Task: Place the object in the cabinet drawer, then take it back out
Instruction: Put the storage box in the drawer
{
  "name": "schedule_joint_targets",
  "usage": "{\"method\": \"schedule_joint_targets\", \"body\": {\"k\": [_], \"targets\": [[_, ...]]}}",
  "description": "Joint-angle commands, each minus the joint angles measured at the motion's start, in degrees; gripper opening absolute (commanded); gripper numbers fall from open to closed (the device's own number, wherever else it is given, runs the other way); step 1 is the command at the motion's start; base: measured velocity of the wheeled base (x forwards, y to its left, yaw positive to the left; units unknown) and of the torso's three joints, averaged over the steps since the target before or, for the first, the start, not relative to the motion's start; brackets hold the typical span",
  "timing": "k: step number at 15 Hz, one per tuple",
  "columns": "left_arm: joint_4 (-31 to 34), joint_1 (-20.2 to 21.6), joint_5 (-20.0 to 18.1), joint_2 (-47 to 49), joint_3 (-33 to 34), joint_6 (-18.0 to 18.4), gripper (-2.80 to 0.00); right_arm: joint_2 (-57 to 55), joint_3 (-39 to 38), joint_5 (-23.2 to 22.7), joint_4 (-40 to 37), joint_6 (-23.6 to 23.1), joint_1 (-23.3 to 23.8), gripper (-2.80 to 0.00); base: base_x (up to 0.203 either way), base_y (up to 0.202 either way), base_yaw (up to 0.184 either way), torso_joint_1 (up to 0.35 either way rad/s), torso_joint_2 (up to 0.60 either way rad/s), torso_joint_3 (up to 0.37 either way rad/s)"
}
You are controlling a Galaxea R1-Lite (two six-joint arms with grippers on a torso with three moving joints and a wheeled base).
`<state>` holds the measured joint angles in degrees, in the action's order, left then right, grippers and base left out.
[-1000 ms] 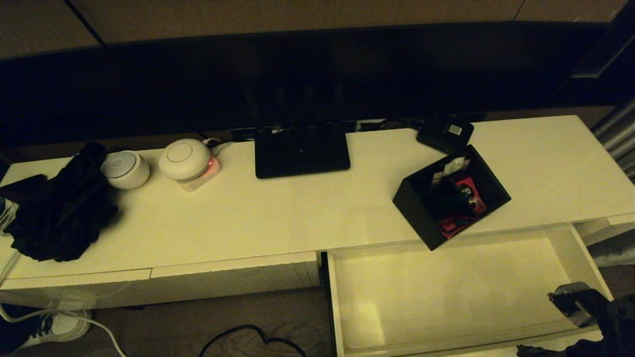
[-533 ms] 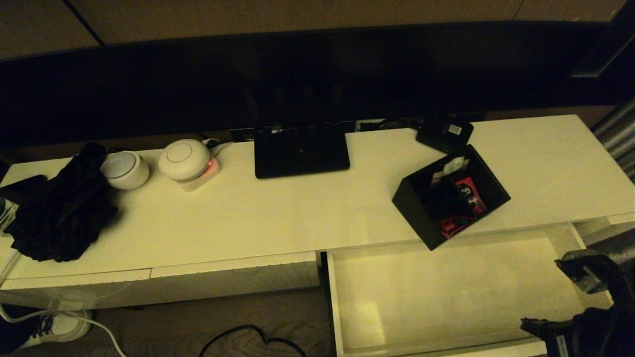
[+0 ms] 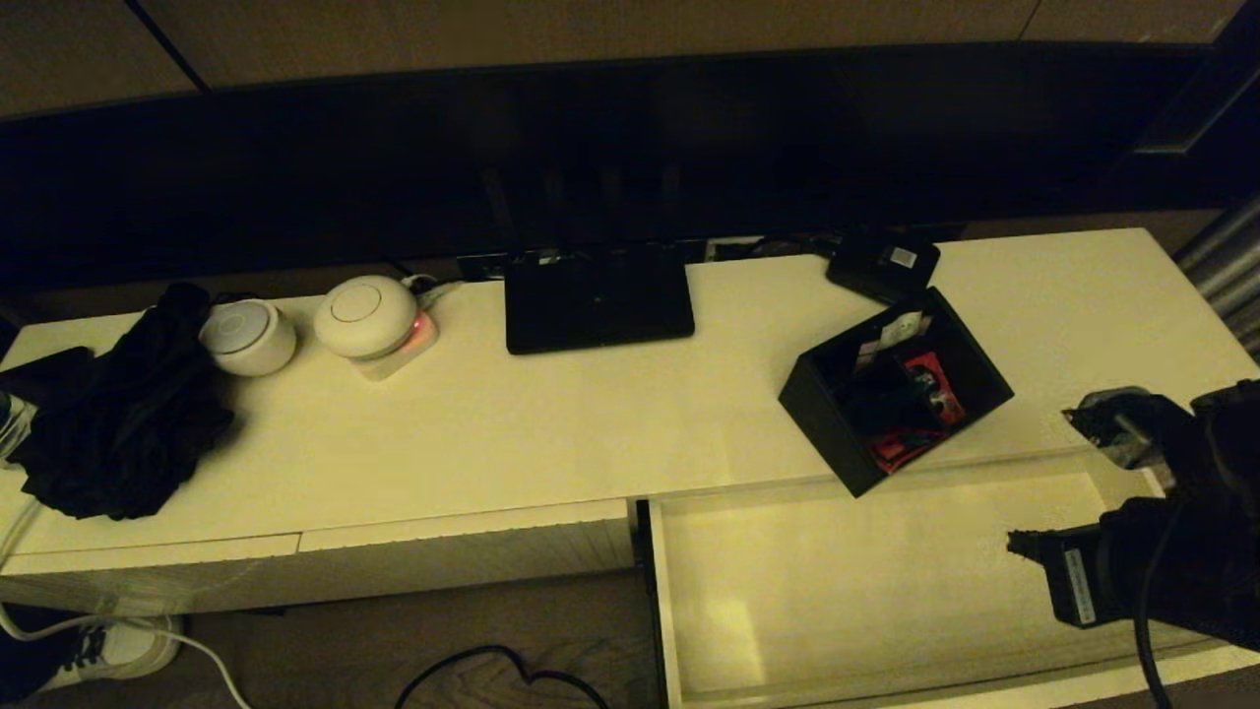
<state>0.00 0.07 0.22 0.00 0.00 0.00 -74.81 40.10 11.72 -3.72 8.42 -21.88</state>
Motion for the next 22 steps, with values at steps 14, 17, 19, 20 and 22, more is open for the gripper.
{"method": "schedule_joint_targets", "body": {"k": [14,17,19,20,22], "targets": [[0.0,0.0,0.0,0.0,0.2,0.0,-2.80,5.8,6.3,-0.4,-9.9,-34.4,2.8,-2.80,0.000,0.000,0.000,0.000,0.00,0.000],[0.0,0.0,0.0,0.0,0.2,0.0,-2.80,3.4,4.2,-4.7,-11.1,-31.1,1.6,-2.80,0.000,0.000,0.000,0.000,0.00,0.000],[0.0,0.0,0.0,0.0,0.2,0.0,-2.80,1.0,4.8,-5.2,-9.7,-31.1,-0.2,-2.80,0.000,0.000,0.000,0.000,0.00,0.000],[0.0,0.0,0.0,0.0,0.2,0.0,-2.80,0.1,5.7,-5.2,-8.6,-31.1,-0.3,-2.80,0.000,0.000,0.000,0.000,0.00,0.000],[0.0,0.0,0.0,0.0,0.2,0.0,-2.80,-0.6,7.7,-5.1,-7.8,-31.9,-0.3,-2.80,0.000,0.000,0.000,0.000,0.00,0.000]]}}
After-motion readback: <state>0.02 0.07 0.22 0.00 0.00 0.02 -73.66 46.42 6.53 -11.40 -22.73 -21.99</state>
